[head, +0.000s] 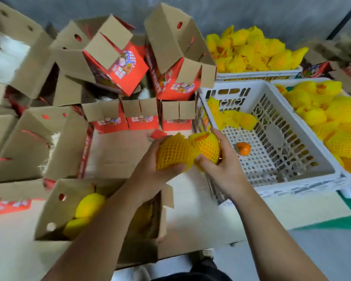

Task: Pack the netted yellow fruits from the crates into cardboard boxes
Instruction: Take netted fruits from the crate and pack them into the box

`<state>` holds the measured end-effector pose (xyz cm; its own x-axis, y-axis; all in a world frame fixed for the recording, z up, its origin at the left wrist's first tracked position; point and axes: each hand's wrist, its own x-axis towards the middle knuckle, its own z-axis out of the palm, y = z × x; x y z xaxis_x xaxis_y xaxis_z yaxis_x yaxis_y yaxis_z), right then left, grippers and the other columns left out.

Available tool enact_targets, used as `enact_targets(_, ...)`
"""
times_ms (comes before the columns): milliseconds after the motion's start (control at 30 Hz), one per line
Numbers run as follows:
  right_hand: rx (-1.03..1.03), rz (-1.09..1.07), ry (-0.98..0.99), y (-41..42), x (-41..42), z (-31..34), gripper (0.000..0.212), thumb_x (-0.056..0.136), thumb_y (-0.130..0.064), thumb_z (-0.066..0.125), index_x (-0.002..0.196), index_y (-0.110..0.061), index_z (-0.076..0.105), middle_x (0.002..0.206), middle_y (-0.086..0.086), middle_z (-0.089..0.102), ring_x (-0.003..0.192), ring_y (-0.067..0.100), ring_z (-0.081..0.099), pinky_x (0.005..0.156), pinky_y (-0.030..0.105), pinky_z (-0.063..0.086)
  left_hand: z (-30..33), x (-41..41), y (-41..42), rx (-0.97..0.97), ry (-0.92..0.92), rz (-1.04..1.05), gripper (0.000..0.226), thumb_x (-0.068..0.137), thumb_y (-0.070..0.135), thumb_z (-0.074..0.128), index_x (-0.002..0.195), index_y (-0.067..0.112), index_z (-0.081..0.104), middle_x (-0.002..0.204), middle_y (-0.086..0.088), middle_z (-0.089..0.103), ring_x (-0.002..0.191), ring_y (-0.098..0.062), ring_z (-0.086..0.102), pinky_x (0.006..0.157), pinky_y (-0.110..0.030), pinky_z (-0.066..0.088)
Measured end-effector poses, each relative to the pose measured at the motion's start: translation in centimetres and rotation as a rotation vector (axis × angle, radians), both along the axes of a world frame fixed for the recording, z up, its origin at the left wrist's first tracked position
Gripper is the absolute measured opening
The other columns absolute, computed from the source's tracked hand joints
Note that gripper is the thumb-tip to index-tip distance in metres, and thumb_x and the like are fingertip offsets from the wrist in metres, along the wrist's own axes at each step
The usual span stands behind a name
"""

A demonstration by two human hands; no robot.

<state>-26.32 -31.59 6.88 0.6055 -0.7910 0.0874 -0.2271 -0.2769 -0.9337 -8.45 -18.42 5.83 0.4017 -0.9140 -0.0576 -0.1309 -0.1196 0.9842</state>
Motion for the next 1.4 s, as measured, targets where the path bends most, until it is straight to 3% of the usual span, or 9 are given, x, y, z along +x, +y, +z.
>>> enact_targets(100, 0.016, -0.009, 0.027, 5.9, 4.1, -0.9, 0.087, 0.072, -0.056, 0.074, 0.15, -0.033, 0.042, 0.144, -0.012, 0.053, 0.132, 0.012, 0.054, 0.109, 0.046, 0.048, 0.5, 3.5, 7.0, 0.105, -0.049, 0.029, 0.079, 0.068, 0.066, 0.085, 0.133, 0.064, 0.042, 0.116, 0.034, 0.06, 0.103, 0.011, 0.061, 0.073, -0.017, 0.055)
enact_targets(333, 0.132, 0.039, 0.072, 15.1, 9.0, -3.0, 0.075, 0.073, -0.046, 0.08, 0.141, -0.031, 0.052, 0.132, -0.006, 0.062, 0.123, 0.011, 0.058, 0.108, 0.039, 0.047, -0.4, 8.3, 17.1, 0.137, -0.056, 0.095, 0.072, 0.065, 0.057, 0.084, 0.129, 0.056, 0.052, 0.106, 0.035, 0.063, 0.102, 0.003, 0.065, 0.073, -0.011, 0.053)
enact_targets(400, 0.125, 0.075, 0.137, 16.2, 9.5, -3.7, 0.079, 0.071, -0.046, 0.077, 0.143, -0.028, 0.051, 0.126, -0.011, 0.058, 0.124, -0.009, 0.048, 0.104, 0.015, 0.041, -1.2, 8.4, 17.9, 0.176, 0.057, 0.052, 0.059, 0.066, 0.06, 0.078, 0.12, 0.062, 0.054, 0.109, 0.031, 0.061, 0.104, -0.004, 0.066, 0.076, -0.021, 0.058)
enact_targets(500, 0.059, 0.08, 0.2, 16.9, 9.4, -4.6, 0.076, 0.067, -0.045, 0.075, 0.138, -0.03, 0.051, 0.111, -0.026, 0.043, 0.105, -0.039, 0.029, 0.082, -0.01, 0.024, -1.8, 8.9, 18.0, 0.373, -0.13, -0.091, 0.048, 0.076, 0.066, 0.07, 0.116, 0.063, 0.044, 0.119, 0.022, 0.049, 0.107, -0.007, 0.058, 0.074, -0.019, 0.05)
enact_targets(700, 0.007, 0.35, 0.721, 16.5, 10.8, -6.1, 0.071, 0.079, -0.022, 0.084, 0.139, -0.024, 0.046, 0.127, 0.002, 0.049, 0.117, 0.023, 0.055, 0.099, 0.034, 0.047, -5.0, 8.6, 15.8, 0.737, -0.504, -0.383, 0.053, 0.087, 0.052, 0.07, 0.129, 0.032, 0.046, 0.129, 0.002, 0.052, 0.11, -0.015, 0.055, 0.096, -0.035, 0.047)
enact_targets(933, -0.107, 0.747, 1.231, 15.9, 13.3, -5.6, 0.049, 0.1, -0.035, 0.06, 0.146, -0.022, 0.048, 0.145, 0.009, 0.053, 0.125, 0.029, 0.056, 0.094, 0.029, 0.047, -8.1, 9.3, 15.5, 0.976, -0.826, -0.498, 0.036, 0.105, 0.02, 0.049, 0.141, 0.023, 0.052, 0.14, -0.013, 0.053, 0.127, -0.032, 0.054, 0.107, -0.036, 0.045)
enact_targets(1067, -0.187, 0.808, 1.318, 16.5, 14.3, -6.4, 0.046, 0.101, -0.015, 0.06, 0.144, -0.023, 0.047, 0.151, 0.013, 0.039, 0.134, 0.032, 0.048, 0.1, 0.031, 0.043, -8.7, 8.9, 14.8, 0.997, -0.708, -0.42, 0.041, 0.102, 0.011, 0.049, 0.142, 0.02, 0.044, 0.138, -0.012, 0.057, 0.123, -0.032, 0.058, 0.099, -0.035, 0.049)
enact_targets(1233, -0.357, 0.871, 1.384, 17.8, 15.5, -6.2, 0.056, 0.098, -0.003, 0.059, 0.151, -0.014, 0.044, 0.152, 0.014, 0.045, 0.132, 0.032, 0.054, 0.092, 0.031, 0.046, -8.0, 10.4, 14.6, 1.0, -0.576, -0.514, 0.047, 0.101, 0.05, 0.058, 0.137, 0.018, 0.054, 0.142, -0.006, 0.055, 0.125, -0.028, 0.054, 0.095, -0.03, 0.042)
enact_targets(1400, -0.237, 0.856, 1.354, 16.5, 15.2, -5.8, 0.039, 0.1, -0.009, 0.055, 0.139, -0.013, 0.052, 0.137, 0.009, 0.057, 0.099, 0.025, 0.054, 0.063, 0.023, 0.039, -8.5, 9.6, 13.8, 1.027, -0.658, -0.576, 0.051, 0.105, 0.043, 0.056, 0.143, 0.011, 0.048, 0.144, -0.015, 0.055, 0.127, -0.033, 0.055, 0.097, -0.034, 0.045)
